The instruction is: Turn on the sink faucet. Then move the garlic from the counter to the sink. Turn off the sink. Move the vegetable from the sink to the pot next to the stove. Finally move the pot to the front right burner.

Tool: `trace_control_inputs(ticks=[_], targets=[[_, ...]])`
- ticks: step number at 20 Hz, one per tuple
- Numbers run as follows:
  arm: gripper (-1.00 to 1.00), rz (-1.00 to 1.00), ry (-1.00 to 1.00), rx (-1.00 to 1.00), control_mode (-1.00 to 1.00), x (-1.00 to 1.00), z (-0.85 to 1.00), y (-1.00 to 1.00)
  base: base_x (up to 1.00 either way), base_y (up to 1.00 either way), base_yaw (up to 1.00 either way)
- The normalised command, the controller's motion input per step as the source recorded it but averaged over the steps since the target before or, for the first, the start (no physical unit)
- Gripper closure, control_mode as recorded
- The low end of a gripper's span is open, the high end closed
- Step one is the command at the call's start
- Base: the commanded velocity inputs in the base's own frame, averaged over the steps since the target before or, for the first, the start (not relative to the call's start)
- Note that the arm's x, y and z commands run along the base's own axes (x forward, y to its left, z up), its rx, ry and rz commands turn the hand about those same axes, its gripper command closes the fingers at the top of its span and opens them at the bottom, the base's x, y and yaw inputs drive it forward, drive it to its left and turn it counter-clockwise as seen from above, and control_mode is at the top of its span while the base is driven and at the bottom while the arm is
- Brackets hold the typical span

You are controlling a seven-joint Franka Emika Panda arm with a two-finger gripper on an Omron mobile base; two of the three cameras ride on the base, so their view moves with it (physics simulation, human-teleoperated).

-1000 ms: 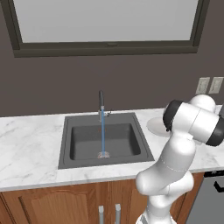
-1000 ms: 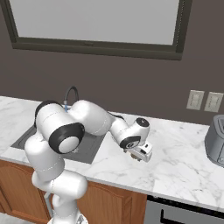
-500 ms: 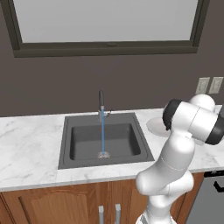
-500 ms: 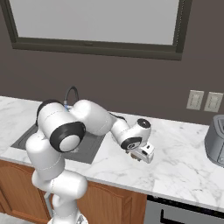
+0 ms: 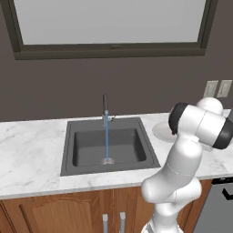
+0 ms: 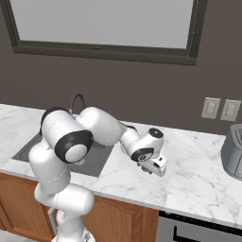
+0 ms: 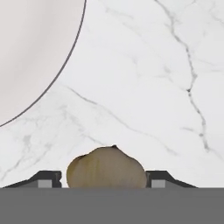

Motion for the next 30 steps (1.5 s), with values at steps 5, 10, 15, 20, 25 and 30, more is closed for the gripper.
trace_control_inputs(ticks=[5, 10, 15, 20, 25, 30], targets=[[1.0, 0.0, 0.0, 0.0, -1.0, 0.14, -0.27, 0.0, 0.0, 0.0, 0.0], [1.0, 0.0, 0.0, 0.0, -1.0, 0.02, -0.11, 0.0, 0.0, 0.0, 0.0], [1.0, 0.0, 0.02, 0.01, -1.0, 0.0, 0.28, 0.27, 0.0, 0.0, 0.0], [1.0, 0.0, 0.06, 0.0, -1.0, 0.0, 0.44, 0.61, 0.0, 0.0, 0.0], [1.0, 0.0, 0.06, 0.0, -1.0, 0.11, 0.32, 0.84, 0.0, 0.0, 0.0], [1.0, 0.0, 0.01, 0.0, -1.0, 0.28, 0.04, 0.89, 0.0, 0.0, 0.0]])
